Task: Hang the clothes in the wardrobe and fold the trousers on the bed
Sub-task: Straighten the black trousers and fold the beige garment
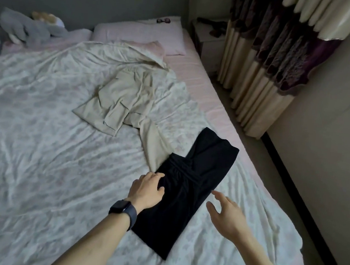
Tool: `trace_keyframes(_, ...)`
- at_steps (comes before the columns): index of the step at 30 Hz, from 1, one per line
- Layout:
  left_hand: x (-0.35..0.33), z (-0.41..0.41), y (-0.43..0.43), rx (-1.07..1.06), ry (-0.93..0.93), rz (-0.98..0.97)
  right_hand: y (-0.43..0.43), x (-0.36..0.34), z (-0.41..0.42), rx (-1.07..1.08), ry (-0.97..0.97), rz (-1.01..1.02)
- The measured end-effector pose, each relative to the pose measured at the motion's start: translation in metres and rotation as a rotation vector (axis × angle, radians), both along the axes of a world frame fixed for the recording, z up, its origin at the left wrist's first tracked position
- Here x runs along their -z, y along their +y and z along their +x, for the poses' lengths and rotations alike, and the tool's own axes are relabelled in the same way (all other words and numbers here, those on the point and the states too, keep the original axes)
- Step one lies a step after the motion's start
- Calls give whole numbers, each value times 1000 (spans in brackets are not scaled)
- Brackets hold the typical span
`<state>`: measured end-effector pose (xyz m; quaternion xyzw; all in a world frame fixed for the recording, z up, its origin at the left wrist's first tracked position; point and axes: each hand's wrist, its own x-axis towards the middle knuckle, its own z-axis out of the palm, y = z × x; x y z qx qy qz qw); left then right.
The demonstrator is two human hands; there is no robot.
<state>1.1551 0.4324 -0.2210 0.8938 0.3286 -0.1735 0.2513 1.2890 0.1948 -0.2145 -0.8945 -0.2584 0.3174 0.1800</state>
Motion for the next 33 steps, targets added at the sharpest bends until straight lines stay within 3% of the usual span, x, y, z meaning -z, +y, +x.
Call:
trace_keyframes(7, 84, 62, 24, -142, 79, -103, 63, 105, 84, 75, 171, -9)
trace_keyframes(14, 156, 99, -8, -200, 36, -229, 109, 195, 110, 331, 463, 28)
trace_keyframes(19, 169, 112, -21, -227, 17, -258, 109, 205, 108, 408, 647, 115)
trace_keyframes(24, 171, 104, -9, -235, -63, -138, 101, 187, 110, 232, 863, 99)
trace_keyframes(26, 170, 98, -2, -320, -103, -176, 105, 191, 114, 269, 866, 126)
trace_keyframes(29, 161, 85, 8, -456, -163, -286, 126, 202, 123, 430, 647, 153)
trace_keyframes(33, 146, 52, 17, -536, -189, -320, 163, 217, 125, 393, 497, 119)
